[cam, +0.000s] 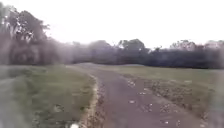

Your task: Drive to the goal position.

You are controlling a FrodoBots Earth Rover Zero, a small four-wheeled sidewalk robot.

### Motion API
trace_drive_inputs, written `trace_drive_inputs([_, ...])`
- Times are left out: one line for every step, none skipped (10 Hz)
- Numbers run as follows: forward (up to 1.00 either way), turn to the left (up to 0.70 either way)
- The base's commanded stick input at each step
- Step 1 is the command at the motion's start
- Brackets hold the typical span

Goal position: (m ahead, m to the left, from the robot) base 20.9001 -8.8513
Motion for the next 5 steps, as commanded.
trace_drive_inputs([0.85,0.0])
trace_drive_inputs([0.85,0.0])
trace_drive_inputs([0.85,0.0])
trace_drive_inputs([0.85,0.0])
trace_drive_inputs([0.85,0.0])
